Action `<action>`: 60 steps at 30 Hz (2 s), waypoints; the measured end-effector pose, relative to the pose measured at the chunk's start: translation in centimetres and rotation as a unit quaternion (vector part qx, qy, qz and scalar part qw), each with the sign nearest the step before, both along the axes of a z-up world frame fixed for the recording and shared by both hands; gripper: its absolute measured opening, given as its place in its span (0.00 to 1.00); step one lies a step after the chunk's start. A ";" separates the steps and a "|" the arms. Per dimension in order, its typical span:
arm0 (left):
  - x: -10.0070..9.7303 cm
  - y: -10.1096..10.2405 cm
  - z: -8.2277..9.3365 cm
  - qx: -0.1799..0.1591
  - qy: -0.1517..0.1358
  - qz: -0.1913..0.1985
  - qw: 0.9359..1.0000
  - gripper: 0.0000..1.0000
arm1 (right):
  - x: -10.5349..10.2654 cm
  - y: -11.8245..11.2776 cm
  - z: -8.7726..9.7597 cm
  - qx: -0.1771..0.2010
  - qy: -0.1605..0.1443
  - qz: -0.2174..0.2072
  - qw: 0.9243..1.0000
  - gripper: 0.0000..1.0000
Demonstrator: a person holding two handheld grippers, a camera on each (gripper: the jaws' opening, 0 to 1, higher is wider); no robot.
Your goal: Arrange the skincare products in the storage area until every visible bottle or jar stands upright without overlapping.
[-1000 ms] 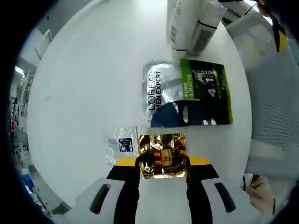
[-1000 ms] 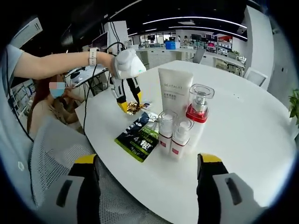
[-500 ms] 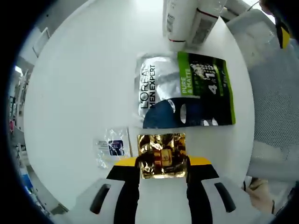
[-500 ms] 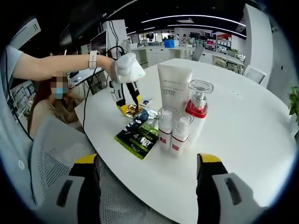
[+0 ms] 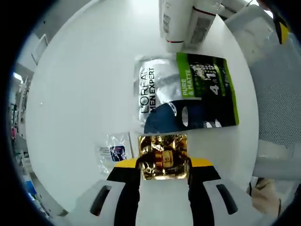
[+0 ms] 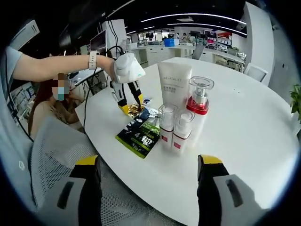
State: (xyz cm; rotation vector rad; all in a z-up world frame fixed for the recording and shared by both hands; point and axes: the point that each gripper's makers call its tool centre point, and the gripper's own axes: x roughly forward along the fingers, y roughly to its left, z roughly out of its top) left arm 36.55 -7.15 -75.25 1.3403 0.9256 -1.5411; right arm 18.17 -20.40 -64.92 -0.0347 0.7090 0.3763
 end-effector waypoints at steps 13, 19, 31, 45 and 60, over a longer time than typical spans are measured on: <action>-0.2 0.0 0.1 -0.010 0.010 0.011 1.000 0.38 | -0.4 0.1 -0.1 0.000 0.002 0.002 1.000 0.84; -0.1 0.1 0.1 -0.008 0.004 0.009 1.000 0.42 | -0.7 0.3 -0.2 0.002 0.004 0.002 1.000 0.84; 2.5 -1.5 3.2 -0.076 -0.009 0.069 0.995 0.42 | -0.8 0.3 -0.2 0.005 0.002 0.001 1.000 0.84; 5.8 -0.3 2.5 -0.054 -0.006 0.243 0.969 0.45 | -1.0 0.0 -0.7 0.007 0.011 -0.004 1.000 0.83; 6.1 0.3 0.4 -0.041 0.039 0.319 0.946 0.45 | -1.0 -0.3 -1.3 0.011 0.024 -0.010 1.000 0.82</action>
